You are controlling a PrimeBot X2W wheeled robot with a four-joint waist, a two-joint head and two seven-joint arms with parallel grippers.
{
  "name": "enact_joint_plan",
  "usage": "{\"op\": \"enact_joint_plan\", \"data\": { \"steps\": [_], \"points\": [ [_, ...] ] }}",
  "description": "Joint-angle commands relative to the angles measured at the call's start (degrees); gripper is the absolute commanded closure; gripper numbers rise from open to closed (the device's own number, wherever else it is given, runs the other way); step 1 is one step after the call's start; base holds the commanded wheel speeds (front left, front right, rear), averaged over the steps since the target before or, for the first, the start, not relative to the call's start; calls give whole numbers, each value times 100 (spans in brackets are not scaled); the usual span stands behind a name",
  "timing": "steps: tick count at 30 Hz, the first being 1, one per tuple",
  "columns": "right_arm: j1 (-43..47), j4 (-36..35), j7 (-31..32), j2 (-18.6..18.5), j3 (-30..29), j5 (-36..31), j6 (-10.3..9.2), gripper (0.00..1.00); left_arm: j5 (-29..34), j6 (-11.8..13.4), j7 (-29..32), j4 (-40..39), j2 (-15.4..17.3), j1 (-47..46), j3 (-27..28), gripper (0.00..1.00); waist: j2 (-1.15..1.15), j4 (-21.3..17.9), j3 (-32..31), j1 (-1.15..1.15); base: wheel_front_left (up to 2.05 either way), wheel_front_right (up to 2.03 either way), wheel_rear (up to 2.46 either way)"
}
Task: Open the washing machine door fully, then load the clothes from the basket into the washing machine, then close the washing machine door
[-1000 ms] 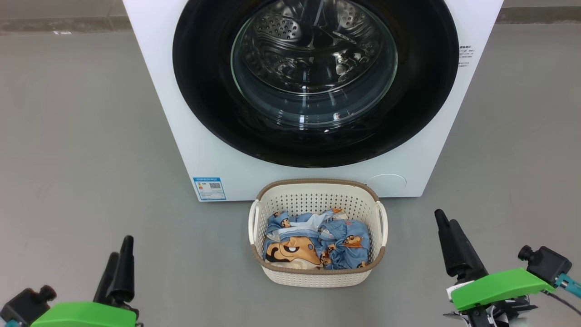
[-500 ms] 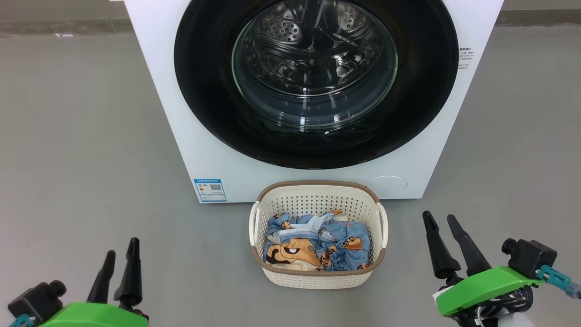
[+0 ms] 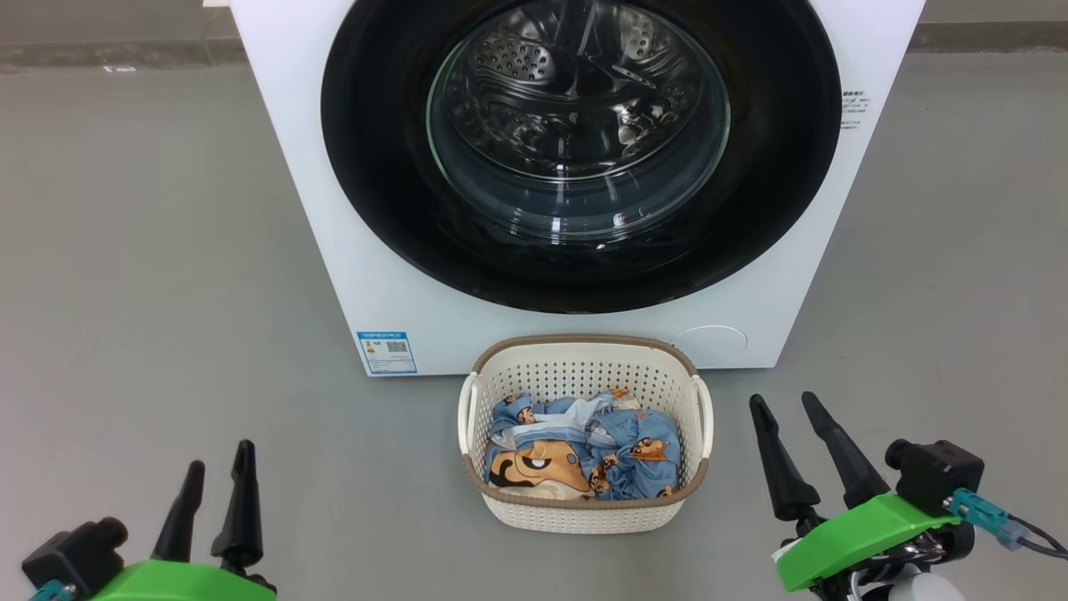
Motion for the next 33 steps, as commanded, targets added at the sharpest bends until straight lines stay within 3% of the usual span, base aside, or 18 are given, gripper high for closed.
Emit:
{"op": "enact_joint_plan", "data": {
  "steps": [1,33],
  "points": [
    [-324,-142,-80,14,156,-168,7,0,116,-42,-88,-117,150,-280,138,0,0,0,-1,0,0,0,0],
    [-501,-190,-570,6,502,-2096,9,0,1419,-58,-581,-136,508,-480,-114,0,0,-10,-2,0,0,0,0]
  ]
}}
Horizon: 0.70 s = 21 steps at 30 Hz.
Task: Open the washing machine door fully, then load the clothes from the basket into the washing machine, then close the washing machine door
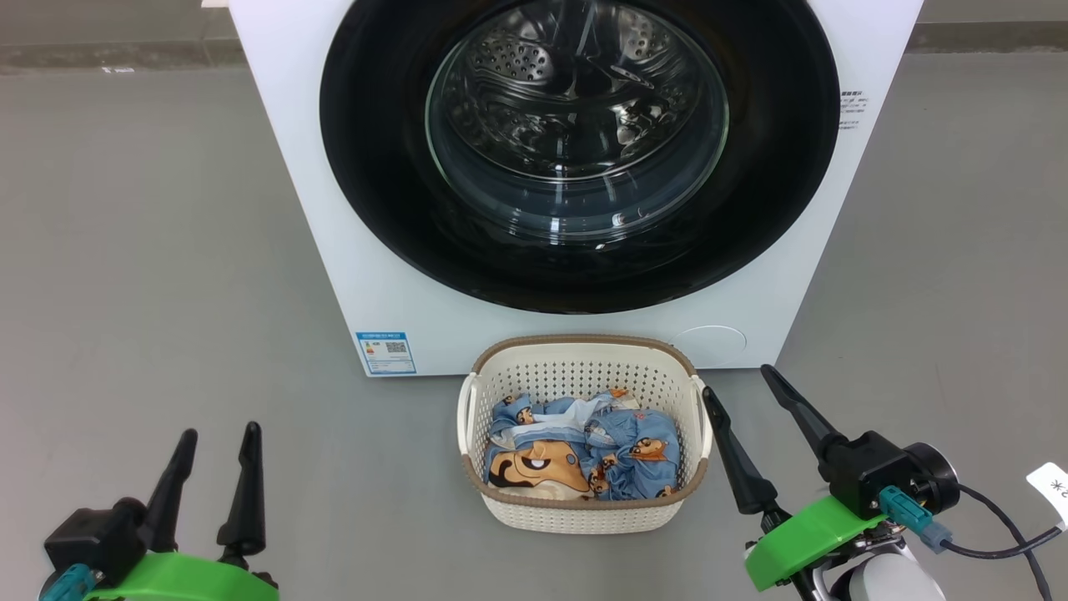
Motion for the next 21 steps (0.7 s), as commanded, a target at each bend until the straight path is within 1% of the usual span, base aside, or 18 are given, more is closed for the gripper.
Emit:
{"op": "enact_joint_plan", "data": {
  "steps": [1,21],
  "points": [
    [-243,-169,-70,21,147,-13,9,0,56,-17,-60,-150,158,-312,184,0,0,3,-2,0,0,0,0],
    [-214,-150,-70,45,-24,200,9,0,38,-17,-60,-120,148,-305,217,0,0,-2,-10,0,0,0,0]
  ]
}}
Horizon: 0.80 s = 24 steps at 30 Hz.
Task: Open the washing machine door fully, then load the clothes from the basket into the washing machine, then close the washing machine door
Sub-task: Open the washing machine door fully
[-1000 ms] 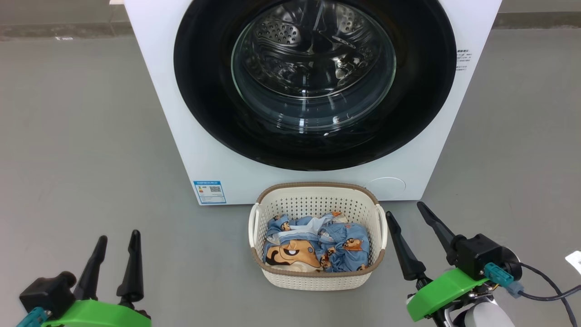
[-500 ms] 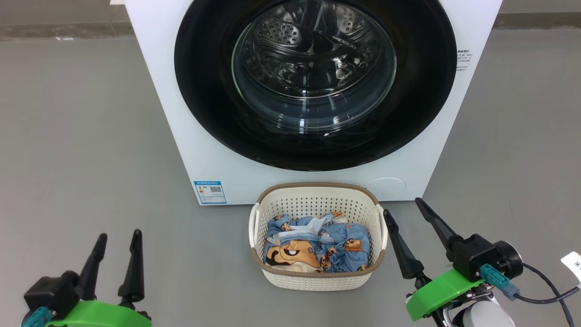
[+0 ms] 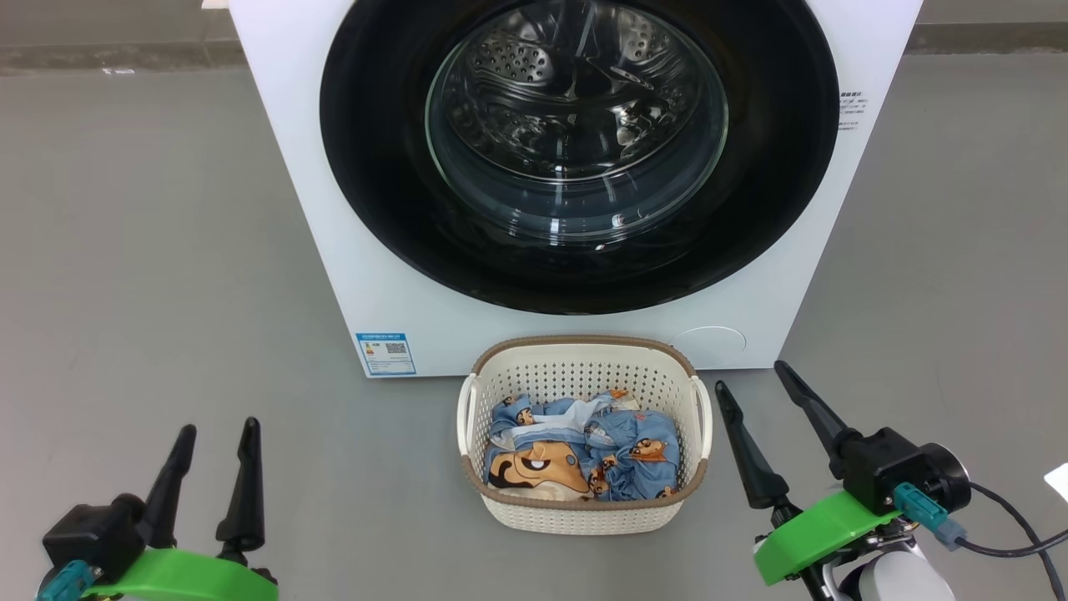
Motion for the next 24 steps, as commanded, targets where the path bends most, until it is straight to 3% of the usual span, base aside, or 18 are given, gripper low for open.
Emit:
{"op": "enact_joint_plan", "data": {
  "steps": [1,17,24],
  "points": [
    [-212,-131,-69,36,100,121,9,0,10,-15,-60,-122,148,-263,215,0,0,0,-1,0,0,0,0],
    [-240,-53,-69,40,120,173,9,0,-8,-15,-60,-18,174,-270,203,0,0,-10,2,0,1,1,-2],
    [-255,-41,-69,41,117,186,9,0,-63,-15,-60,3,232,-263,166,0,0,-12,9,0,42,42,-84]
  ]
}}
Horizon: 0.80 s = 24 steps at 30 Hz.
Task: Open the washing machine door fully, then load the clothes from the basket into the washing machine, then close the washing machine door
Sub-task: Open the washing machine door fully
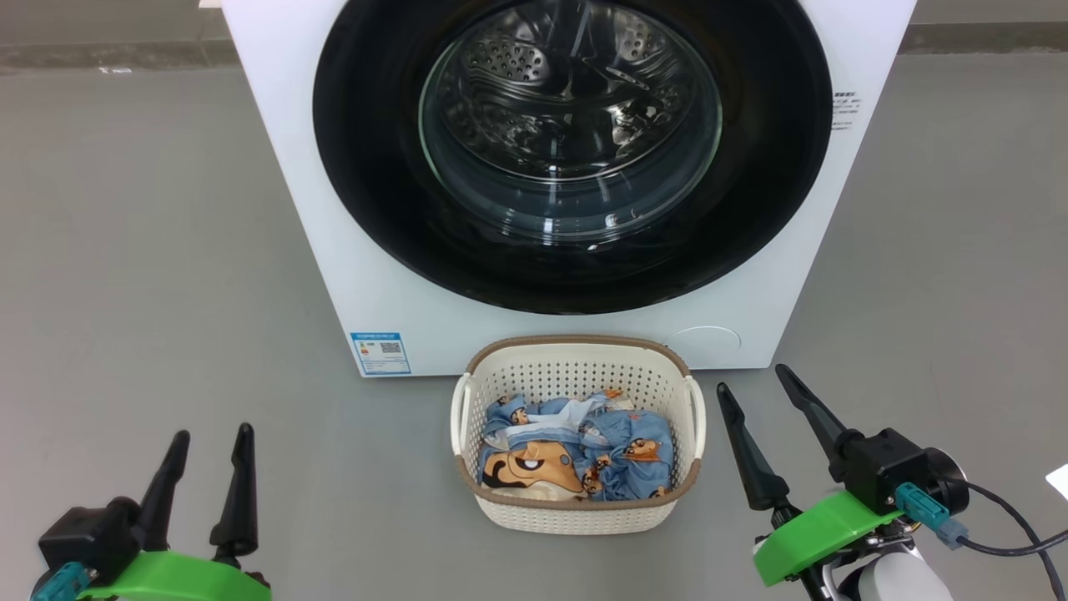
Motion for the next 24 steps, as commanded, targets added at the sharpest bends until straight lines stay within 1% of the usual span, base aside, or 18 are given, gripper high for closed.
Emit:
{"op": "enact_joint_plan", "data": {
  "steps": [1,6,17,24],
  "points": [
    [-253,-128,-69,25,157,59,9,0,-59,-15,-60,-100,152,-263,173,0,0,-2,-1,0,73,73,-147],
    [-251,-120,-69,25,167,61,9,0,-117,-15,-60,-74,163,-261,159,0,0,-12,-14,0,97,97,-194],
    [-246,-110,-69,26,172,54,9,0,-162,-15,-60,-96,194,-260,132,0,0,-35,-14,0,121,120,-242],
    [-238,-86,-69,26,171,57,9,0,-174,-15,-60,-88,222,-234,102,0,0,-40,-35,0,76,76,-152]
  ]
}}
